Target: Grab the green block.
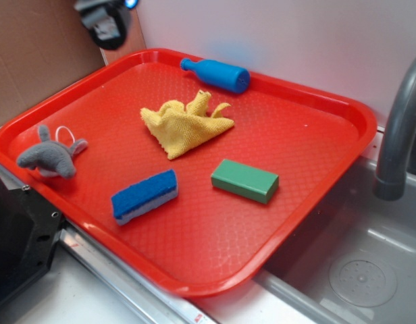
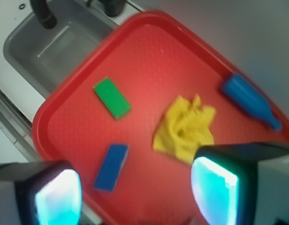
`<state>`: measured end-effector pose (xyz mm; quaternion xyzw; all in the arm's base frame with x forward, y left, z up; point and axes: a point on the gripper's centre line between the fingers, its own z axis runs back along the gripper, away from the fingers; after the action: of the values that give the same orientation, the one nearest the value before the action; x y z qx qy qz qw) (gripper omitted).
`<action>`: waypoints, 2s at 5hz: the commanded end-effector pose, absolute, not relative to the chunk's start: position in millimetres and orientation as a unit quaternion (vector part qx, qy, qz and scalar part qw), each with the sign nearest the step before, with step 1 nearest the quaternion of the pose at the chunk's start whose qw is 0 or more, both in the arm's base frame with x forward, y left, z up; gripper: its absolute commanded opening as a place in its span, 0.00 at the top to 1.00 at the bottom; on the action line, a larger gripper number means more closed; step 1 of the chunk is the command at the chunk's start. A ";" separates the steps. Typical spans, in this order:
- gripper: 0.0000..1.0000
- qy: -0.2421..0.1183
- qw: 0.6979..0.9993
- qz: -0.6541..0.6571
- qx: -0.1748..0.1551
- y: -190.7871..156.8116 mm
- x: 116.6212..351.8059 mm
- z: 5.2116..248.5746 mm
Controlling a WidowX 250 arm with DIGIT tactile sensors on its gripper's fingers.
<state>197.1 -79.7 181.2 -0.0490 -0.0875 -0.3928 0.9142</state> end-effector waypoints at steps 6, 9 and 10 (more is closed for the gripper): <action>0.00 0.025 0.839 -0.544 0.027 -140.9 230.3 15.1; 1.00 0.016 0.848 -0.528 0.047 -132.7 231.3 29.6; 1.00 0.000 0.907 -0.418 0.046 -115.0 235.5 73.0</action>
<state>235.1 -108.0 56.6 0.0462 0.0347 -0.4180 0.9066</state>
